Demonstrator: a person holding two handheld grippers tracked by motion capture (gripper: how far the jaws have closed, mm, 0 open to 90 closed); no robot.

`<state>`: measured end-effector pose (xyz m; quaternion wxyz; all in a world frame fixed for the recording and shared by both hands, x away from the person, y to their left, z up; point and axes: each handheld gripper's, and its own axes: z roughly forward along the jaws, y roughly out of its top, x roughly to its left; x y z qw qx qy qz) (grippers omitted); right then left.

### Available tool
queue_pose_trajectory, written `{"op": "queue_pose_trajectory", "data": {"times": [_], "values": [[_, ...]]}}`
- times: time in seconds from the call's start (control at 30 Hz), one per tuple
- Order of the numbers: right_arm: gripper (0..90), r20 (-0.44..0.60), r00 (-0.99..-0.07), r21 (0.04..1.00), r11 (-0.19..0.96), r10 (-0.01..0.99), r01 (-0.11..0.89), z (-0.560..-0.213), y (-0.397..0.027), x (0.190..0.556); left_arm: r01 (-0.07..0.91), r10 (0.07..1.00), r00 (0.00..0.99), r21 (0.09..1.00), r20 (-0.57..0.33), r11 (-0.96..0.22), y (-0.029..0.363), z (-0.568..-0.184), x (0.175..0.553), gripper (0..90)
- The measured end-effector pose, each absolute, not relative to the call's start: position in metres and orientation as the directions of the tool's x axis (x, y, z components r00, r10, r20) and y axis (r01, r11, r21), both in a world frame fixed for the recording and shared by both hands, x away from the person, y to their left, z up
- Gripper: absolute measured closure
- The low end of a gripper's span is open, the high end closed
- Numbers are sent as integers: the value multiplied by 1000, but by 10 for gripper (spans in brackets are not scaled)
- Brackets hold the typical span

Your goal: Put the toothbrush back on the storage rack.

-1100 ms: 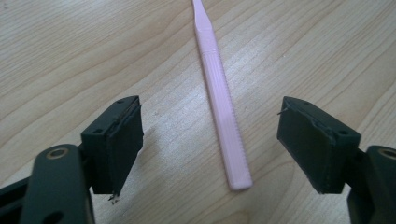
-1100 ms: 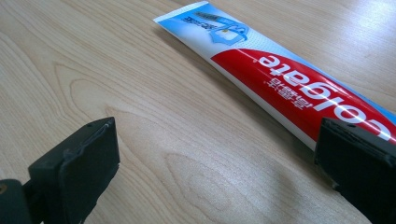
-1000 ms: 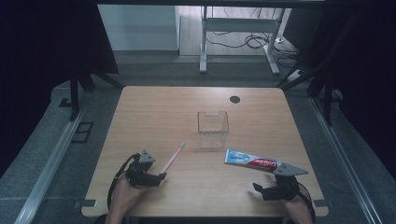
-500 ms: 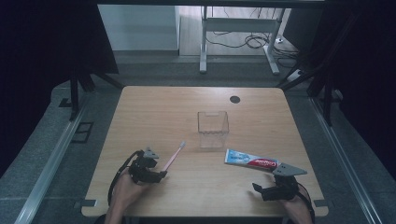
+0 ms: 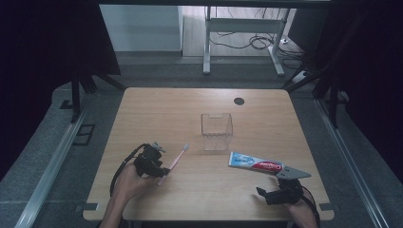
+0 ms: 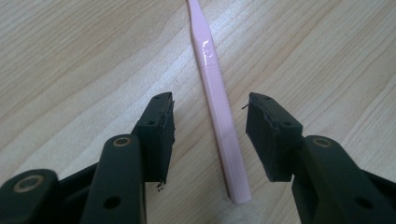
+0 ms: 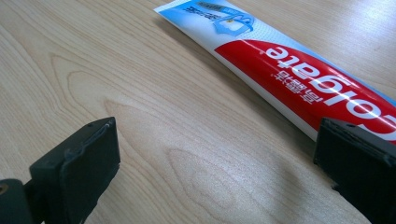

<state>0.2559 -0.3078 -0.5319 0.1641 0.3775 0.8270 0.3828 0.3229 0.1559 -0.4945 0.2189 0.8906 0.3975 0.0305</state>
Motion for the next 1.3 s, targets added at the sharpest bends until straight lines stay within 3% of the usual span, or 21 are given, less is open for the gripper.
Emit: {"op": "queue_pose_trajectory", "data": {"times": [0.3,0.5,1.0,1.3], "values": [[13,17,-663,753,427,748,501,-533,-307,256,690,698,711,282,-86,-667,131,-492,348,596],[13,18,-665,753,428,747,500,-532,-307,256,700,705,704,252,-87,-668,123,-493,357,621],[15,17,-666,757,426,746,496,-532,-308,256,719,723,687,212,-75,-662,107,-502,365,776],[16,17,-665,756,426,746,497,-532,-308,256,722,728,680,241,-81,-648,111,-499,364,787]]}}
